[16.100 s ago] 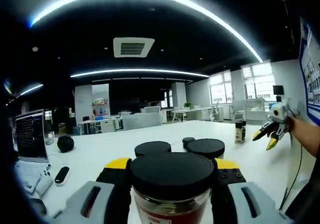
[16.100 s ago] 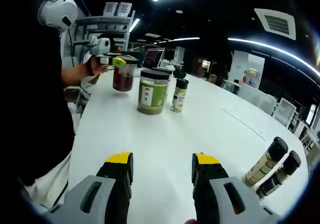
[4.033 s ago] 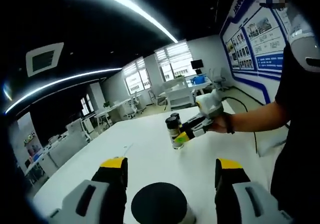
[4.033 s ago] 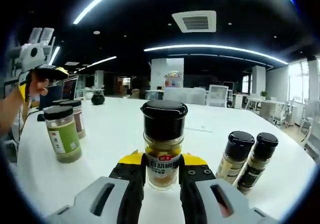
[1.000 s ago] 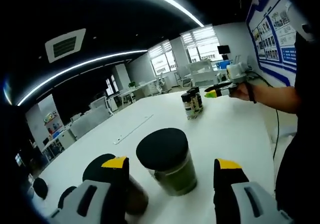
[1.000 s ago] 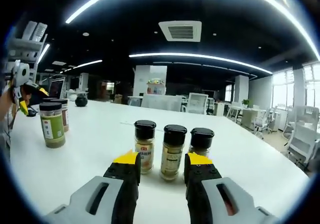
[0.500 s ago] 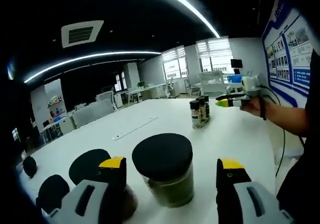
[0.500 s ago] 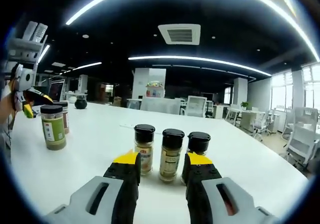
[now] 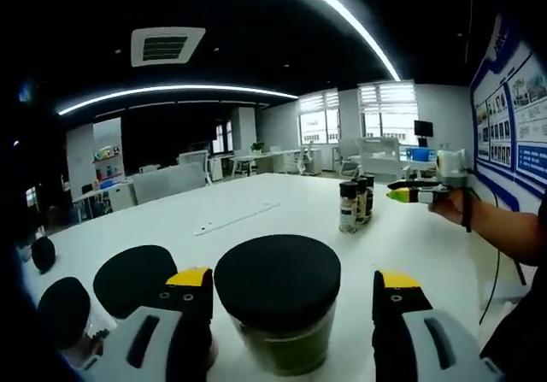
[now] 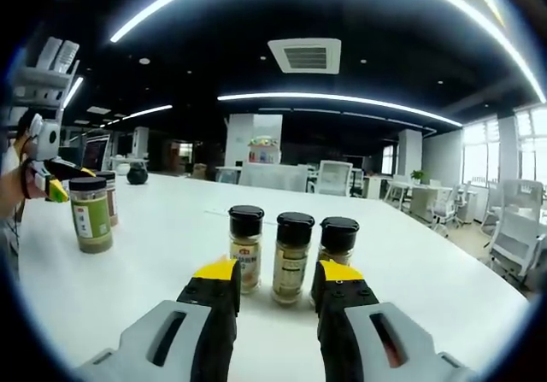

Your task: Pick up the mixed condiments and ingredients on the table and sort them into separate groups

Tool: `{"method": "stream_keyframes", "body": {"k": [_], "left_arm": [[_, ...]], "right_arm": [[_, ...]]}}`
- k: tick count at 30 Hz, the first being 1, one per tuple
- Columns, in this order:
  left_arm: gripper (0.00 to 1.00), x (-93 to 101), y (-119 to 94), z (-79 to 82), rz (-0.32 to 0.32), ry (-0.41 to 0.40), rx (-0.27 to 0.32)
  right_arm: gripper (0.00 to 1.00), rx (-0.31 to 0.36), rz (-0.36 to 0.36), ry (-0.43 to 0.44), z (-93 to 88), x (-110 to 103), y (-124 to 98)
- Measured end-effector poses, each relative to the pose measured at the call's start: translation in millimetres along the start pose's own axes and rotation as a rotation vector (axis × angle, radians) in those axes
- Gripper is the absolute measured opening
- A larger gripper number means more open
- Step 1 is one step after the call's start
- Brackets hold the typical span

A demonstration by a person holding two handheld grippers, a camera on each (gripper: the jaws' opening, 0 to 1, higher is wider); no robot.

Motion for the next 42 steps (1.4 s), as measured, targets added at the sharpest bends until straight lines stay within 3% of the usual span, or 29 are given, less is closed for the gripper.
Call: {"method": "stream_keyframes", "body": {"k": [4, 11, 16, 42], "left_arm": [[0.72, -3.7, 1.1, 1.0, 0.055, -0.024, 0.035], [0.72, -3.6, 7.9, -1.9, 0.059, -0.067, 0.062], [0.62, -11.5, 5.5, -0.4, 0.124, -0.058, 0.095], [0.6, -9.9, 7.5, 3.1, 0.095, -0.038, 0.088]], "right_arm": [[0.35, -0.002, 0.002, -0.01, -0.5, -0.6, -1.7], [0.36, -0.008, 0.003, -0.007, -1.4, -1.4, -1.3], [0.36, -0.015, 0.01, -0.011, -3.8, -3.1, -0.9], [0.35, -0.026, 0.0, -0.011, -8.3, -0.4, -1.1]]}}
Point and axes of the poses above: the point that each gripper's makers call its tool centre point, and the gripper's own axes: y roughly forward along the fingers, x roughly to its right, z roughly out of its top, the point moved 3 cm from there along -y, roughly backward along the fingers, and after that the axes turned 14 degrees about -z, right-handed, at the moved point
